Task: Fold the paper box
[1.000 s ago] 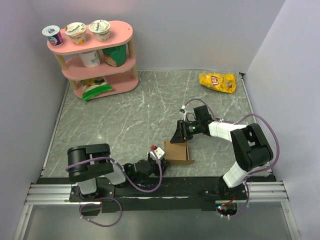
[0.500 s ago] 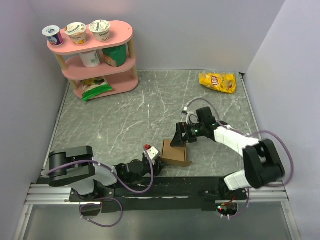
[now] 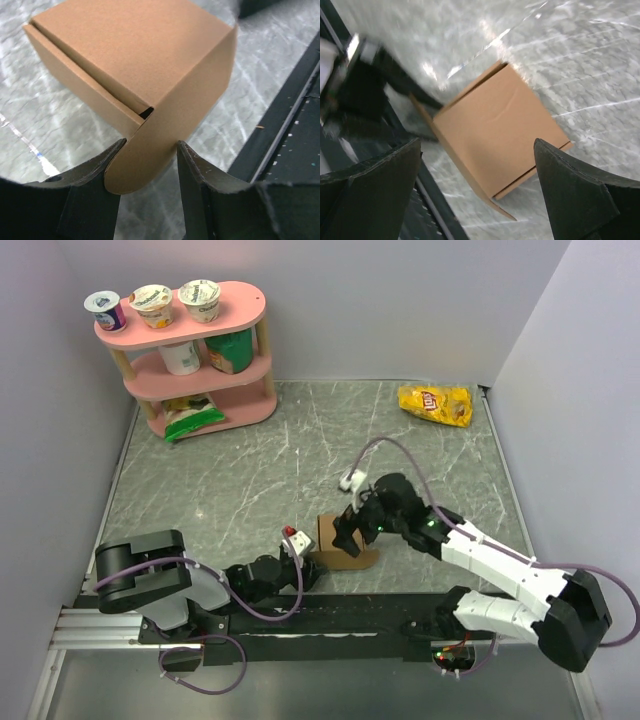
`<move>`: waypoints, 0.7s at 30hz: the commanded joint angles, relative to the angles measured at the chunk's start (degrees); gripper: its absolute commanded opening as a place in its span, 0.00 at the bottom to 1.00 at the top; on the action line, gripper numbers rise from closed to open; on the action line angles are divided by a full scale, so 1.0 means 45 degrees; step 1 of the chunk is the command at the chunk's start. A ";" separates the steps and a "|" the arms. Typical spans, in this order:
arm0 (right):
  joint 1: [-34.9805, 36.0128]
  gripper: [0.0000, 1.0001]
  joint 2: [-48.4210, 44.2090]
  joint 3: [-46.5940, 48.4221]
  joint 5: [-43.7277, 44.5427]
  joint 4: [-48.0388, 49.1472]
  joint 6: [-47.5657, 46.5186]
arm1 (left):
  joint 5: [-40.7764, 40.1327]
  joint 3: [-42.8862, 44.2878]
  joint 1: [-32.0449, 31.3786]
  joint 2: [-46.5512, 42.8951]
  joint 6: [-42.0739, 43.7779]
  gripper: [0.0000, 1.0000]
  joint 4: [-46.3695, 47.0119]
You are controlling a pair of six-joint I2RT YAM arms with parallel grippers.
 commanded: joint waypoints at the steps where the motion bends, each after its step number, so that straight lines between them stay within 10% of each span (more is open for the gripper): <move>1: 0.1532 1.00 0.0108 -0.0042 0.2641 -0.0155 -0.2039 | 0.0715 -0.0375 0.0552 -0.0018 -0.0499 0.50 0.1034; 21: 0.3800 1.00 0.2841 -0.0239 0.5534 0.2854 -0.6806 | 0.1594 -0.0629 0.1373 0.0100 -0.0733 0.48 0.1328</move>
